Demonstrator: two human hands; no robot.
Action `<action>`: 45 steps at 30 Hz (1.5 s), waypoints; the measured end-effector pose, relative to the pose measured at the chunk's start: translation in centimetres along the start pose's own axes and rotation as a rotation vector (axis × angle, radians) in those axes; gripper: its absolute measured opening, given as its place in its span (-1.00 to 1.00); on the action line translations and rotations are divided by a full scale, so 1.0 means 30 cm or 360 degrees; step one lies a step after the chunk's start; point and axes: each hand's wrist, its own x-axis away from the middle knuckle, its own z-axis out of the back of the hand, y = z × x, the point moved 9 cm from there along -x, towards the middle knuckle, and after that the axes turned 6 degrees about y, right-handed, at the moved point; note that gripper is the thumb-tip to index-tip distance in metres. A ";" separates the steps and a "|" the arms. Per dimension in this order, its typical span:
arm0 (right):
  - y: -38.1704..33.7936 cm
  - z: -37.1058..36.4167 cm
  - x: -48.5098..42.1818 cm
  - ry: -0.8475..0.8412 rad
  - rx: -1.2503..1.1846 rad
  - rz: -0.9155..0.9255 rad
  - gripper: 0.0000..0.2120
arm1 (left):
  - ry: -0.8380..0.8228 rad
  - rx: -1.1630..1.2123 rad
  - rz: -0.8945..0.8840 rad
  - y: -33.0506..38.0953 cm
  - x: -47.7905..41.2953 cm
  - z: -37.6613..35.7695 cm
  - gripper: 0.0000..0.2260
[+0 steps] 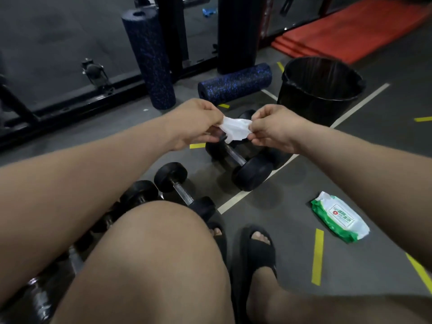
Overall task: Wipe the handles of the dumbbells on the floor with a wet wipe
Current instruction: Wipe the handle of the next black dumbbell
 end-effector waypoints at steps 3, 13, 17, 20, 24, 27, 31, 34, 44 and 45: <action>-0.060 -0.005 0.022 -0.0065 0.0077 0.0052 -0.82 | 0.0030 0.0086 -0.0013 0.055 0.051 0.016 -0.90; -0.174 -0.178 0.096 -0.0771 -0.0168 0.0123 -0.79 | 0.0188 0.0024 -0.0054 0.219 0.156 0.142 -0.84; -0.169 -0.231 0.036 -0.0730 -0.0242 0.0219 -0.89 | 0.0475 0.0356 0.0048 0.170 0.102 0.202 -0.73; -0.089 -0.237 -0.026 -0.0690 -0.0321 0.0129 -0.82 | 0.0611 0.0481 0.0177 0.049 0.006 0.213 -0.68; 0.058 -0.191 -0.109 -0.0593 -0.0456 -0.0080 -0.87 | 0.0371 0.0436 0.0243 -0.104 -0.144 0.094 -0.68; 0.133 -0.155 -0.186 -0.0503 -0.0506 -0.0186 -0.95 | 0.0221 0.0457 0.0260 -0.176 -0.243 0.010 -0.77; 0.193 -0.140 -0.325 -0.0492 -0.0558 -0.0147 -0.42 | 0.0184 0.0594 0.0309 -0.240 -0.390 -0.042 -0.79; 0.241 -0.149 -0.442 -0.0508 -0.0373 -0.0049 -0.60 | 0.0169 0.0645 0.0388 -0.307 -0.501 -0.072 -0.83; 0.485 -0.001 -0.864 -0.0249 0.0620 -0.0029 -0.90 | 0.0414 -0.0772 0.0071 -0.565 -0.847 -0.023 -0.88; 0.498 0.006 -0.901 -0.0213 0.0691 -0.0018 -0.89 | 0.0447 -0.0823 0.0027 -0.587 -0.875 -0.020 -0.89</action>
